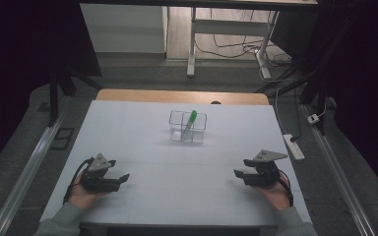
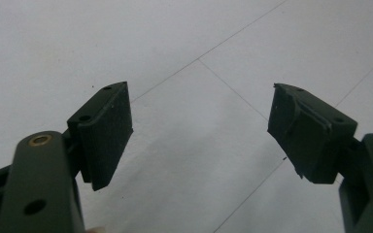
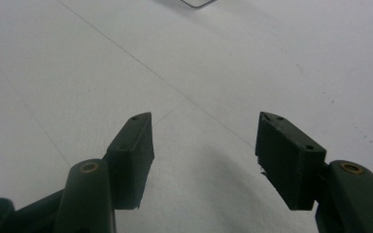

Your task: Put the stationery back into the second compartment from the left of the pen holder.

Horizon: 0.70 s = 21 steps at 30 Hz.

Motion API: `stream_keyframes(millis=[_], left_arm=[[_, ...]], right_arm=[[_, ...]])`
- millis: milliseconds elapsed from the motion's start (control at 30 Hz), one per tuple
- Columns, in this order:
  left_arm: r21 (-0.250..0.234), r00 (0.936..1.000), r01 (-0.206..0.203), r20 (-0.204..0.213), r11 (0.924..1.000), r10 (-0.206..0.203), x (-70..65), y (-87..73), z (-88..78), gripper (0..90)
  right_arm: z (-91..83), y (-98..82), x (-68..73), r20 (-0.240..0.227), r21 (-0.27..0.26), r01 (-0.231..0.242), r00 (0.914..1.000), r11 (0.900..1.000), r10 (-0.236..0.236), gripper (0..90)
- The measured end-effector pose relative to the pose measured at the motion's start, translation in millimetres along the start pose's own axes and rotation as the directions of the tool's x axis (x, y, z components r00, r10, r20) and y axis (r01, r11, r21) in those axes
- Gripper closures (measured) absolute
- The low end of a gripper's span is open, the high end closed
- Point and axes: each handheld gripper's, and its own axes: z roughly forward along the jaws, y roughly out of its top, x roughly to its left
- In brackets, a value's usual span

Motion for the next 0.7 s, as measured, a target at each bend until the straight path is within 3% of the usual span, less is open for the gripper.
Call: stream_keyframes(millis=[700], left_arm=[[0.000, 1.0000, -0.001, 0.000, 1.0000, 0.001, -0.1, 0.0, -0.2, 23.9]], right_arm=[[1.5, -0.5, 0.8, 0.012, 0.011, 0.006, 0.9999, 1.000, -0.006, 37.6]])
